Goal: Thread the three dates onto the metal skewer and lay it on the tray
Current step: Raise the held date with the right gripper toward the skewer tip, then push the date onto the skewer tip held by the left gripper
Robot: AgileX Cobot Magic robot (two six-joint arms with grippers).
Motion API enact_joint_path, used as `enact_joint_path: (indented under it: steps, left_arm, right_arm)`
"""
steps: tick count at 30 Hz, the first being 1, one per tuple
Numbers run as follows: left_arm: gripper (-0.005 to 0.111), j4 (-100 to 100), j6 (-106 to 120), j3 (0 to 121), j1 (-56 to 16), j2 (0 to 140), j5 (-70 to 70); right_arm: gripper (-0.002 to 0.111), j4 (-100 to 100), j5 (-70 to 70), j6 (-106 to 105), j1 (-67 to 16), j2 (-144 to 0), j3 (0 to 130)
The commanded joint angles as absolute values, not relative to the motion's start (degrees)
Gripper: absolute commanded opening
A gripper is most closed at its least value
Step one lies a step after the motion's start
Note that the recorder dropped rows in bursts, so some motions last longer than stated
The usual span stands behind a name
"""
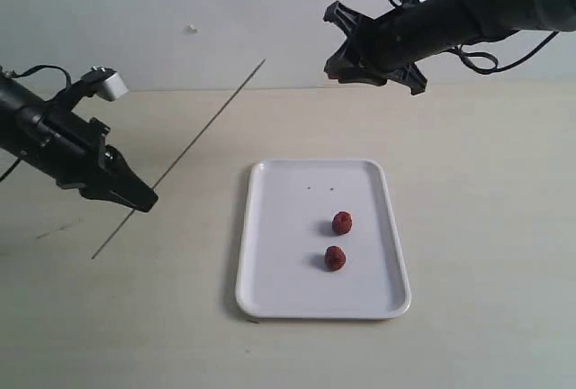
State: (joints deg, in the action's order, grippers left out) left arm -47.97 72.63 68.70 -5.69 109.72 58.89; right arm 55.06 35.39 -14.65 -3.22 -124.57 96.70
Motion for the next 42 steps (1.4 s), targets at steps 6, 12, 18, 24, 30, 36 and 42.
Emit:
enact_joint_path:
  steps: [6, 12, 18, 24, 30, 36, 42]
  left_arm:
    - [0.0, -48.5, 72.7, 68.6, -14.3, 110.7, 54.0]
    - [0.0, -48.6, 68.2, 68.6, -15.4, 113.1, 47.2]
    - [0.0, -48.9, 68.7, 69.2, -15.4, 113.3, 43.8]
    - [0.0, -49.6, 70.5, 69.3, -15.4, 113.3, 42.5]
    - [0.0, -52.2, 73.0, 69.3, -16.1, 113.3, 40.7]
    - [0.0, -52.2, 73.2, 69.3, -17.8, 113.9, 40.7]
    - [0.0, -52.9, 73.2, 69.5, -18.1, 114.6, 39.0]
  right_arm:
    - [0.025, 62.4, 34.8, -19.1, -2.0, -124.0, 96.9]
    - [0.025, 64.0, 35.4, -19.5, -2.0, -124.0, 96.9]
    - [0.025, 66.0, 36.3, -19.5, -2.0, -124.0, 96.9]
    - [0.025, 65.9, 36.5, -19.4, -2.0, -124.0, 96.9]
    - [0.025, 68.0, 38.5, -19.2, -2.0, -124.0, 96.9]
    - [0.025, 69.9, 38.9, -19.7, -2.0, -124.0, 96.9]
    - [0.025, 69.9, 39.2, -20.4, -2.0, -124.0, 96.9]
